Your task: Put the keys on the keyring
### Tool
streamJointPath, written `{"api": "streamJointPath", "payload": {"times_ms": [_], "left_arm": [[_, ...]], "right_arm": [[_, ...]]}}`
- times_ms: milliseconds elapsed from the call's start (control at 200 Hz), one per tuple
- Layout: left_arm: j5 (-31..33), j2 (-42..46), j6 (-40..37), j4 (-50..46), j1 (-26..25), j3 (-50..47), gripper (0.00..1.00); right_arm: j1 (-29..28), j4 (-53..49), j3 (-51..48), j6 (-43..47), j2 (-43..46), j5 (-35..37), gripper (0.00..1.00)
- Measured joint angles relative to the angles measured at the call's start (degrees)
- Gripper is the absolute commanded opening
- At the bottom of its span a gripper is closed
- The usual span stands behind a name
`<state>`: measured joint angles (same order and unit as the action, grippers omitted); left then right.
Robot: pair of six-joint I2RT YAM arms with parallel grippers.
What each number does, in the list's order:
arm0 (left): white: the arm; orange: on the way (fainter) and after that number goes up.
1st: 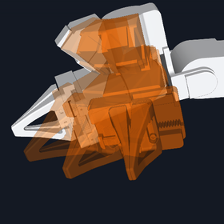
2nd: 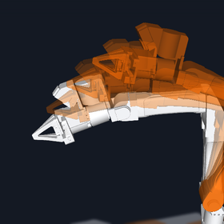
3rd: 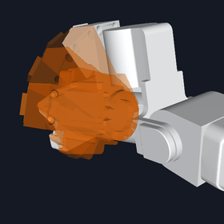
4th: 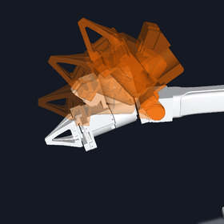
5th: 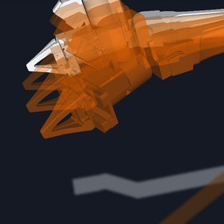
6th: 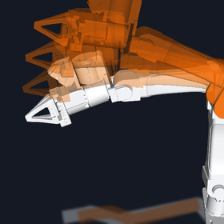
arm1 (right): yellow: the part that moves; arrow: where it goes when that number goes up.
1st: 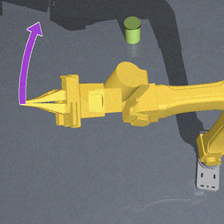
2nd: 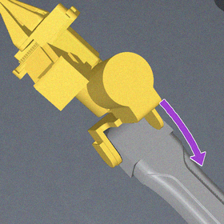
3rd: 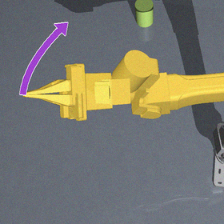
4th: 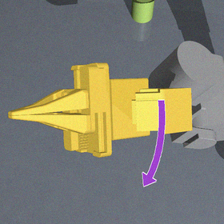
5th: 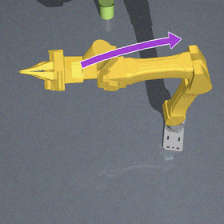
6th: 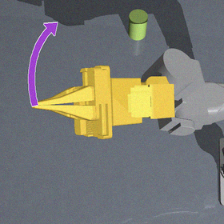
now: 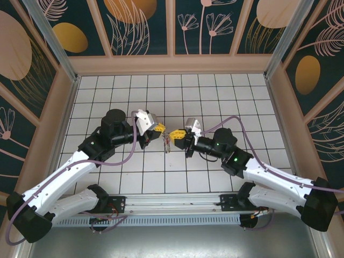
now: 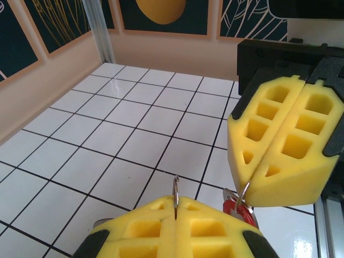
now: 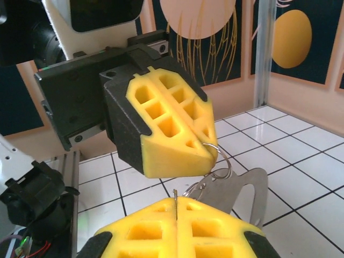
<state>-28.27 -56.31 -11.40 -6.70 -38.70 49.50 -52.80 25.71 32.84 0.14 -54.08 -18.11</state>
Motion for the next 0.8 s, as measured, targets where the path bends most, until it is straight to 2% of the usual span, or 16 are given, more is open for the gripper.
{"api": "streamJointPath", "payload": {"times_ms": [801], "left_arm": [[0.2, 0.0, -0.6, -0.9, 0.0, 0.0, 0.0]], "right_arm": [[-1.6, -1.7, 3.1, 1.5, -0.3, 8.6, 0.0]]}}
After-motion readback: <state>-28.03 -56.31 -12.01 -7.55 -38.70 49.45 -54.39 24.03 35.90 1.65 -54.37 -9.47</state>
